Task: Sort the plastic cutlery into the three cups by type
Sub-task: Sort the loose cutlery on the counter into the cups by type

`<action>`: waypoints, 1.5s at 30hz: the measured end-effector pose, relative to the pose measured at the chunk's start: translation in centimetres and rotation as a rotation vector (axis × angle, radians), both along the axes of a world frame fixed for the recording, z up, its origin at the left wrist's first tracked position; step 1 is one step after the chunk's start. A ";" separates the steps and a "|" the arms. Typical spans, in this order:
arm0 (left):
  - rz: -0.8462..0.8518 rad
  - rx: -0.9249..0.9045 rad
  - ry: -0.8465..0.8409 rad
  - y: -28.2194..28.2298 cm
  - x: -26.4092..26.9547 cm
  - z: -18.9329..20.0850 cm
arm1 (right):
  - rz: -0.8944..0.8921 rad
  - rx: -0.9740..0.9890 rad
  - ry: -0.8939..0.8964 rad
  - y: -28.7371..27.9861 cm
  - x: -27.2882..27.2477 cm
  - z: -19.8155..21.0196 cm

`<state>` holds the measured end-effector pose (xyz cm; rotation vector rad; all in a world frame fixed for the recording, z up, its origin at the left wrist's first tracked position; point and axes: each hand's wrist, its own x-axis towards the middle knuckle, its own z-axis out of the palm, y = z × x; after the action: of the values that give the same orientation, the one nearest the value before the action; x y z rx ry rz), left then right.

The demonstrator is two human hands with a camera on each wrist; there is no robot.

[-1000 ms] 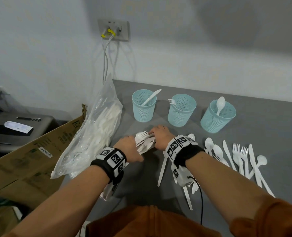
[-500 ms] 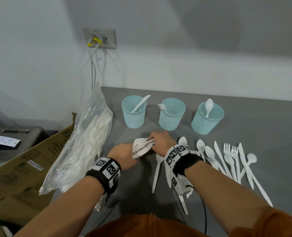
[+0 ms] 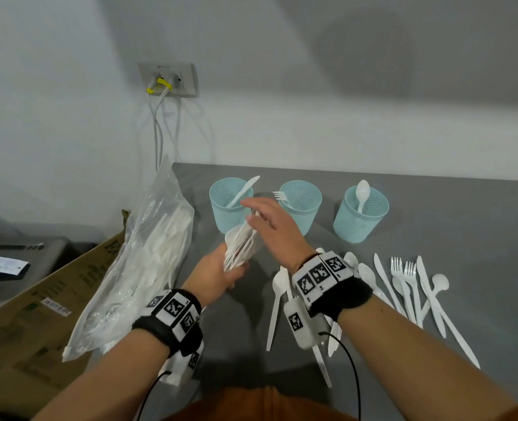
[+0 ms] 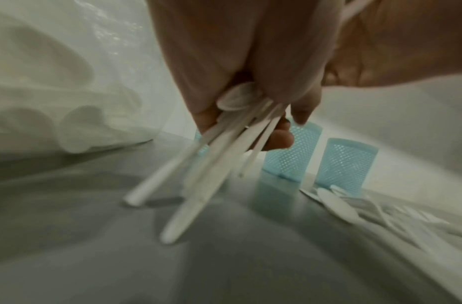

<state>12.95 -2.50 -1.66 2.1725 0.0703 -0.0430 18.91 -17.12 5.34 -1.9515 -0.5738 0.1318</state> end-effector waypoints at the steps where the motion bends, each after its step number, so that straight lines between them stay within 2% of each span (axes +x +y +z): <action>1: 0.000 -0.062 -0.024 -0.3 0.1 0.2 | 0.014 0.011 -0.019 0.5 -0.1 0.6; 5: 0.077 -0.317 -0.090 -0.8 0.7 0.4 | 0.051 0.052 -0.087 2.2 -0.2 2.0; 10: 0.199 -0.475 -0.182 -1.0 1.3 1.0 | 0.000 0.144 -0.139 2.8 -0.6 2.2; 13: 0.235 -0.555 -0.250 -1.4 1.2 1.5 | -0.047 0.109 -0.280 3.1 -1.0 2.2; 14: 0.234 -0.577 -0.267 -1.4 1.2 1.6 | -0.052 0.107 -0.246 3.1 -1.0 2.2; 17: 0.240 -0.621 -0.255 -1.7 1.2 1.2 | -0.021 0.127 0.045 3.4 -1.1 1.9; 19: 0.226 -0.609 -0.186 -1.8 1.2 0.8 | -0.006 0.065 0.090 3.4 -1.3 1.1; 22: 0.165 -0.509 -0.071 -1.4 1.5 -0.3 | -0.015 -0.138 -0.028 2.7 -1.5 0.0; 24: 0.145 -0.477 -0.037 -1.0 1.7 -0.7 | -0.014 -0.202 -0.072 2.3 -1.5 -0.6; 29: 0.133 -0.552 -0.090 -1.3 1.5 -0.1 | 0.002 -0.027 0.048 2.0 -1.5 -0.7; 33: 0.128 -0.506 -0.114 -1.2 1.9 0.3 | -0.047 0.105 0.014 1.7 -0.9 0.3; 35: 0.137 -0.450 -0.096 -1.0 2.1 0.4 | -0.097 0.130 -0.019 1.5 -0.3 0.9; 40: 0.179 -0.468 -0.074 -1.1 2.1 1.8 | -0.215 0.108 -0.056 1.8 1.0 0.9; 45: 0.143 -0.478 -0.077 -1.5 2.5 3.3 | -0.249 0.089 -0.098 1.8 0.6 0.9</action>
<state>15.44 -4.01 1.69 1.6853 0.1543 0.0970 19.50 -15.27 6.27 -1.9329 -0.3890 -0.1438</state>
